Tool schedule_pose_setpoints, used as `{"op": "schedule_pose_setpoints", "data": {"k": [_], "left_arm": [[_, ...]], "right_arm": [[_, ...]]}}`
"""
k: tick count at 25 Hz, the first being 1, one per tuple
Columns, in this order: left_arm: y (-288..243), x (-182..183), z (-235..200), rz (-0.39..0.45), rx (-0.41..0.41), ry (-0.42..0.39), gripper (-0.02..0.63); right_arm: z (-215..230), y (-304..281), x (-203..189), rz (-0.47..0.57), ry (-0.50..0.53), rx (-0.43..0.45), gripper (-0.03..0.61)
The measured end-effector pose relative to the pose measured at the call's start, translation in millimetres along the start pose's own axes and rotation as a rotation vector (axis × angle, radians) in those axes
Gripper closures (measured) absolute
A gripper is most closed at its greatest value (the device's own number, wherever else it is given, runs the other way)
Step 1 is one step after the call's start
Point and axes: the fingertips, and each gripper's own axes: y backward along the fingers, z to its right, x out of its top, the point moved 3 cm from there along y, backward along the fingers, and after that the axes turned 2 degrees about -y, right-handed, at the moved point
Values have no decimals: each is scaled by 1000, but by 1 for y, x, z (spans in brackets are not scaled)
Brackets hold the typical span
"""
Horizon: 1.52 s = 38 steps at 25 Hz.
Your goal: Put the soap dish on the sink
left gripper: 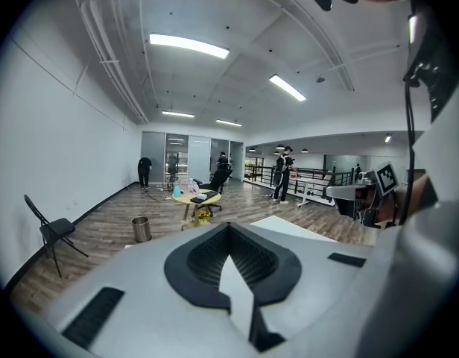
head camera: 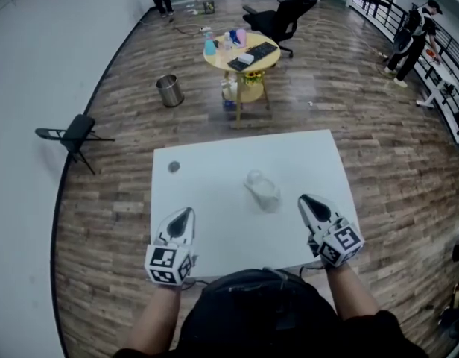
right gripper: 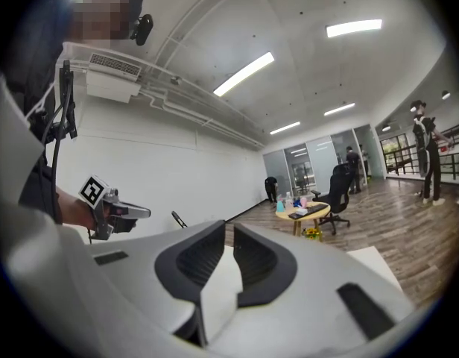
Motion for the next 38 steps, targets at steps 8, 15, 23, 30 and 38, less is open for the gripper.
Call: {"op": "schedule_pose_setpoints", "data": {"k": [8,15,23,30,38], "left_arm": [[-5,-3,-2,-16,3,16,624],[-13,-3,-2,-27,-1,8,624],[-20,-3,-11,-44,4,21,624],[-32,-1,0,-45,-33,18,624],[-32,-8,3,-61,-47,5,624]], "right_arm": [[4,-4,-6,-9,-1,23,554],[10,-6,-6,-9,3,16,574],[10,-12,-9,-42,61,24,575],[16,-4,-15,-74,73,-8,575],[14,0,-17,-66,66,-18,575]]}}
